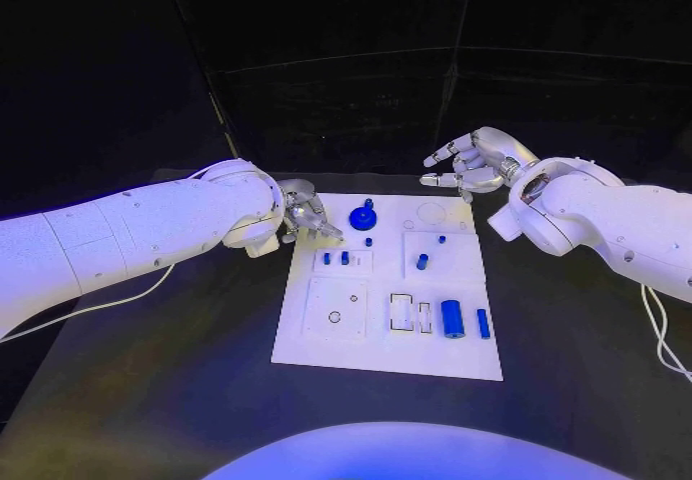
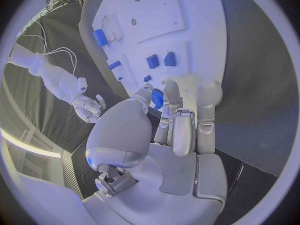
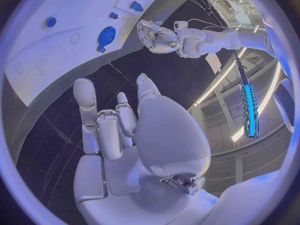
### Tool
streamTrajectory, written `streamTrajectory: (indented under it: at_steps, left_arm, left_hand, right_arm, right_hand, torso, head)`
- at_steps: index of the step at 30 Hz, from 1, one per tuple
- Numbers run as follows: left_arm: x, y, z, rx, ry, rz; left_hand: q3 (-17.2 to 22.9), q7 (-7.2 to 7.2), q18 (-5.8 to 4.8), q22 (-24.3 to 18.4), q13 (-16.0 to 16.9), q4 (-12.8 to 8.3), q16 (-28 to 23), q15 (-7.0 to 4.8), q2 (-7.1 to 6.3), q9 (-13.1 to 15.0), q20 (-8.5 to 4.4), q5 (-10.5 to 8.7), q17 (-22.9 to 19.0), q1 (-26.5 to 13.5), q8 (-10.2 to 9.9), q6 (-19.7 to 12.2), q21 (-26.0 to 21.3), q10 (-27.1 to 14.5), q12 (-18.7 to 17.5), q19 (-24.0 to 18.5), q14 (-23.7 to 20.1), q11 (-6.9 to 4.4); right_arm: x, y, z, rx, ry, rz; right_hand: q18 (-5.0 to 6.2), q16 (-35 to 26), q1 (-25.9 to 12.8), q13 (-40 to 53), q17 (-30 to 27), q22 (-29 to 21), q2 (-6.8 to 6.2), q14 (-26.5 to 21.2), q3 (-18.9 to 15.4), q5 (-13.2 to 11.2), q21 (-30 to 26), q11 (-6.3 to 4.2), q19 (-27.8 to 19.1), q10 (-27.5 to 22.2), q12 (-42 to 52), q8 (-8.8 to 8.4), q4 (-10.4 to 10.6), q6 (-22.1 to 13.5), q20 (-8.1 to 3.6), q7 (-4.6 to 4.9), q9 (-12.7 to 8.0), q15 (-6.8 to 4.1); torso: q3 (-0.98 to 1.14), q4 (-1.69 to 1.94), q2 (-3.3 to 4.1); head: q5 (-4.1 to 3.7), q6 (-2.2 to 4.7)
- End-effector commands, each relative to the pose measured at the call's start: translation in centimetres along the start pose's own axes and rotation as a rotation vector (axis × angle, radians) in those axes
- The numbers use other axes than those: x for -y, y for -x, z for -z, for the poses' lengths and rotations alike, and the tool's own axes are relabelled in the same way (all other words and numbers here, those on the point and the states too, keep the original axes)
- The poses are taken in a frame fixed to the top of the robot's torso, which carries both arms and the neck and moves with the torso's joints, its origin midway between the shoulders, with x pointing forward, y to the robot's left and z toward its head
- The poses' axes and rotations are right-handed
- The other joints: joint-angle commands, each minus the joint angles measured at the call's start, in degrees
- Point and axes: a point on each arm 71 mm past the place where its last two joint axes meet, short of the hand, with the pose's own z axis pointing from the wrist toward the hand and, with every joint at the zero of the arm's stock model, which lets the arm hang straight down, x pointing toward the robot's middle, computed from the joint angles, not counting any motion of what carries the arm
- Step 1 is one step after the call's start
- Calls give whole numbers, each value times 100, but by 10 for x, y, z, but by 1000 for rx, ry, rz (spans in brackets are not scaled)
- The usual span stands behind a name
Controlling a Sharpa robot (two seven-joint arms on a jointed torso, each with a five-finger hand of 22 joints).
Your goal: Assemble the parts on the task board
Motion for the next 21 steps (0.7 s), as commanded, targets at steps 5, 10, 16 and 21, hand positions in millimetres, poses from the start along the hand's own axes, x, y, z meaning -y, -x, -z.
streamTrajectory:
  at_steps: [5,10,16,21]
  left_arm:
    - [34,11,3,172,-429,101]
    - [46,3,1,216,-554,-16]
    - [48,-12,-10,192,-565,-196]
    - [45,-23,-21,160,-529,-308]
  left_hand:
    - [331,344,118,-1147,-731,-576,-2186,350,-178,-468,333,-2,-2378,1115,-490,-462,-1485,-1287,-1006,-875,-1484,412]
    - [557,359,180,-1348,-1350,-798,-2555,406,-293,-875,420,-22,-2966,1438,-885,-360,-1738,-1395,-1580,-833,-1737,468]
    - [595,316,182,-1334,-1934,-868,-1463,387,-439,-1266,399,-47,-2047,1385,-1256,-76,-1595,-1287,-2039,-318,-849,476]
    - [440,275,164,-1132,-2235,-876,-527,349,-467,-1480,352,-53,-1042,1324,-1445,114,-1266,-1227,-2204,186,-184,452]
  right_arm:
    - [-2,1,-1,3,12,-5]
    - [-2,0,-1,2,13,-6]
    - [-3,-1,-2,0,15,-6]
    - [-4,-2,-2,-2,16,-7]
  right_hand:
    - [115,-29,-81,-17,117,-23,6,291,-44,41,-33,-17,-25,-31,6,38,-3,-26,-5,10,-3,-48]
    - [115,-30,-82,-19,114,-25,10,291,-44,44,-34,-17,-26,-33,5,38,-2,-27,-5,10,-3,-48]
    - [114,-30,-80,-20,115,-19,20,291,-41,52,-32,-18,-22,-34,4,39,-3,-29,-5,10,-3,-48]
    - [114,-30,-80,-20,115,-19,20,291,-41,52,-32,-18,-22,-34,4,39,-3,-29,-5,10,-3,-48]
  torso:
    - [-11,-13,13]
    - [-4,-6,8]
    - [-3,-5,8]
    - [-5,-20,7]
  head:
    - [-75,92]
    - [-102,119]
    - [-123,139]
    - [-127,137]
